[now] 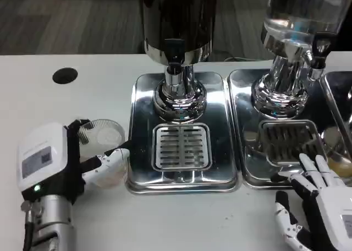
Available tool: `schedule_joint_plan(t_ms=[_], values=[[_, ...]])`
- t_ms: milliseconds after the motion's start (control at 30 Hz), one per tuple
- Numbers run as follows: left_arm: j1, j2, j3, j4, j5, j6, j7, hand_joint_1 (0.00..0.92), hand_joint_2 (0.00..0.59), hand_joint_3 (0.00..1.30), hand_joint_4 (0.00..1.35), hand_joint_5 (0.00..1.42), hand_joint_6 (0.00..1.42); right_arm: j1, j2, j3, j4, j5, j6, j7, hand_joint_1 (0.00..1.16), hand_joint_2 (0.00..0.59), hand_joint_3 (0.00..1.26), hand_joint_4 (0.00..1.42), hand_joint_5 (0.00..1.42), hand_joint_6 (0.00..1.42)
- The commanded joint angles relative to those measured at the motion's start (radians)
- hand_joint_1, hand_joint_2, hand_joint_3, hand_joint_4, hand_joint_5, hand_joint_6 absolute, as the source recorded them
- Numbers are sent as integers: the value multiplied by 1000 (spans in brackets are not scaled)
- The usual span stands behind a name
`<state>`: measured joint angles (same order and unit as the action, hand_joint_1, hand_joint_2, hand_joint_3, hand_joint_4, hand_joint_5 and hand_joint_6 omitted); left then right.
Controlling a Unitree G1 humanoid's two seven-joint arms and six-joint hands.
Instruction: Grasp the cup under the faucet to collect the drink, then remove the cup.
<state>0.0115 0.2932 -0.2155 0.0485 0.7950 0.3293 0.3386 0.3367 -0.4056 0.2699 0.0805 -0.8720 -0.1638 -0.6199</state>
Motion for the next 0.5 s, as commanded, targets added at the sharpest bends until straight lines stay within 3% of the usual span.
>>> schedule_joint_plan(t_ms=[33,200,500], values=[[35,-15,-3,14,3,18,11,515,65,707,674,917,1274,2,-2,-8,7,11,-12,-6,96,501,422,84,31,158],[48,-17,5,-2,4,8,41,582,51,722,684,917,1294,4,-1,-6,13,12,-15,-6,97,501,426,84,36,170],[71,-12,2,-42,28,-2,78,596,50,724,685,906,1261,16,-9,-22,-1,18,-26,-2,82,511,424,84,50,178]])
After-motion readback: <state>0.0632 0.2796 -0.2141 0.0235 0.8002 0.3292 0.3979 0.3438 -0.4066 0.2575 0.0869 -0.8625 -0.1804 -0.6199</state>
